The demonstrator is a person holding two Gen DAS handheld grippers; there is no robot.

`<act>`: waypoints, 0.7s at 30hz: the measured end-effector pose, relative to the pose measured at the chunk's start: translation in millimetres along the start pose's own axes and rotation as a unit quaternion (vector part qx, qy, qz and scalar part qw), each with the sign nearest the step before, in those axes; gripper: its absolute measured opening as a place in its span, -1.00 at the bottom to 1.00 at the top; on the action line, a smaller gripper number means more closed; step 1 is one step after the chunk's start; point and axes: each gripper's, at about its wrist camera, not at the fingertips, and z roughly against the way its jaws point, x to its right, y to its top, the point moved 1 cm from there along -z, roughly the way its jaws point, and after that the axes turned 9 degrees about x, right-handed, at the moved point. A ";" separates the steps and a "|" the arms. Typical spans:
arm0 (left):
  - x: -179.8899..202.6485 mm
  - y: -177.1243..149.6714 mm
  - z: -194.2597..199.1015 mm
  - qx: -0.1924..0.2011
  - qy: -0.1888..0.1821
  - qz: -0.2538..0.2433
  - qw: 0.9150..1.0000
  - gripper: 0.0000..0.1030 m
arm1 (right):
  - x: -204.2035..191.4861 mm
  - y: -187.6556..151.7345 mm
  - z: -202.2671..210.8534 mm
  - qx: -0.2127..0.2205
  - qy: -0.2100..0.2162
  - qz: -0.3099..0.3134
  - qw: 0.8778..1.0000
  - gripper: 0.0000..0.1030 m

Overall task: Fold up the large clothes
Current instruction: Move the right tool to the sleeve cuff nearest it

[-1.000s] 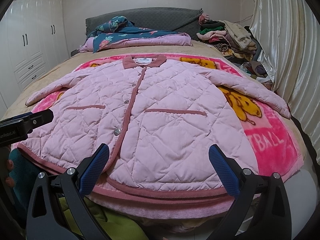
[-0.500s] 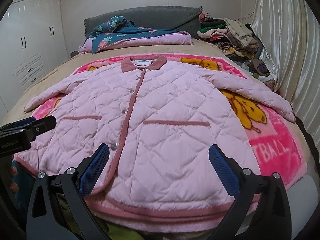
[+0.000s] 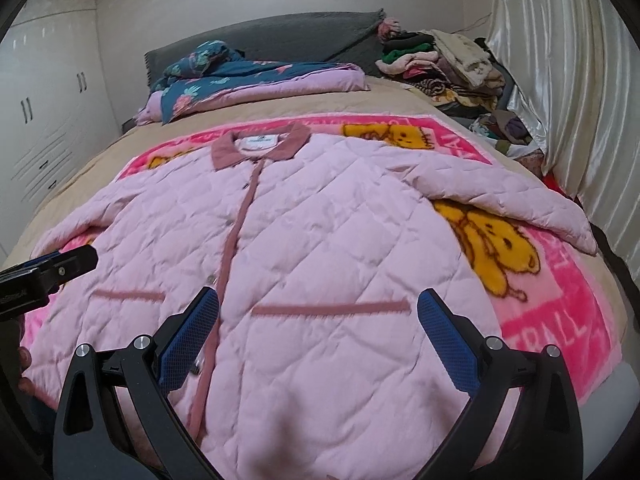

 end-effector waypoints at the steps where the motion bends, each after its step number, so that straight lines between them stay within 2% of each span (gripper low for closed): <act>1: 1.3 4.3 -4.1 -0.002 0.000 -0.002 1.000 0.83 | 3.2 3.1 -4.6 -0.002 -0.002 -0.006 1.000 0.92; 11: 5.8 43.8 -42.8 0.002 -0.010 -0.010 1.000 0.83 | 28.2 36.5 -45.1 0.005 -0.036 -0.026 0.999 0.92; 17: 9.8 61.6 -73.8 -0.011 -0.017 -0.014 1.000 0.83 | 50.9 55.9 -69.8 0.005 -0.058 -0.050 0.997 0.92; 21: 10.2 71.4 -90.4 -0.010 -0.014 -0.015 1.000 0.83 | 77.5 66.8 -84.5 0.012 -0.097 -0.070 0.993 0.92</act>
